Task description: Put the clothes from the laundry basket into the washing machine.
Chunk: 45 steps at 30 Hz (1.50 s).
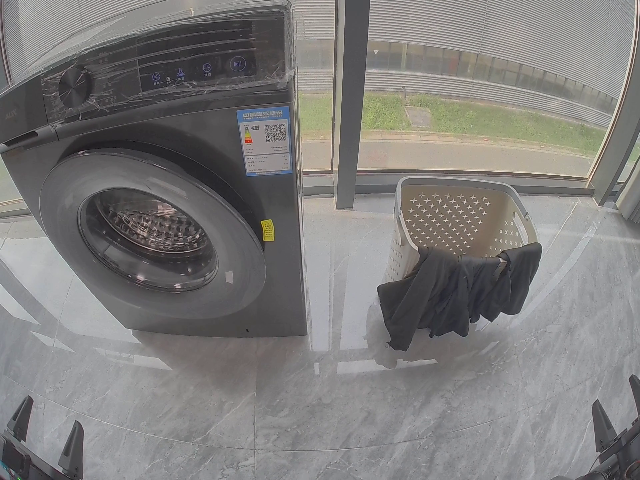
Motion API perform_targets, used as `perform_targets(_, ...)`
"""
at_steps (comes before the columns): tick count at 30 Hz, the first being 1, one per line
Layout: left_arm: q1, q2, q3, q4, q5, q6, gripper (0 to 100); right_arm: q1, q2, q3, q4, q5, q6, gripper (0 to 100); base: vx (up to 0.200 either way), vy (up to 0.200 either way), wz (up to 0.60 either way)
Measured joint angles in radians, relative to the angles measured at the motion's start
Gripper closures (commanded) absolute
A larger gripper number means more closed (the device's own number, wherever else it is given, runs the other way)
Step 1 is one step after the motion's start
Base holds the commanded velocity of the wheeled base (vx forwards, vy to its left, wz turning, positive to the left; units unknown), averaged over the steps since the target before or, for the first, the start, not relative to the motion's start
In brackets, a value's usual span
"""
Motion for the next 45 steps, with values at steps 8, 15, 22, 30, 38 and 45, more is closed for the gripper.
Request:
perform_targets(8,0.0,0.0,0.0,0.001,0.0,0.0,0,0.001,0.0,0.0,0.0,0.0,0.0,0,0.0,-0.2,0.0)
perform_targets(15,0.0,0.0,0.0,0.002,0.0,0.0,0,0.0,0.0,0.0,0.0,0.0,0.0,0,0.0,-0.2,0.0)
perform_targets(22,0.0,0.0,0.0,0.002,0.0,0.0,0,0.001,0.0,0.0,0.0,-0.001,0.0,0,0.0,-0.2,0.0)
perform_targets(30,0.0,0.0,0.0,0.002,0.0,0.0,0,0.0,0.0,0.0,0.0,0.0,0.0,0,0.0,-0.15,0.0)
perform_targets(38,0.0,0.0,0.0,0.002,0.0,-0.002,0,0.001,0.0,0.0,0.0,0.0,0.0,0,0.0,0.0,0.0)
perform_targets(45,0.0,0.0,0.0,0.002,0.001,-0.005,0,0.0,0.0,0.0,0.0,0.0,0.0,0,0.057,0.0,0.0)
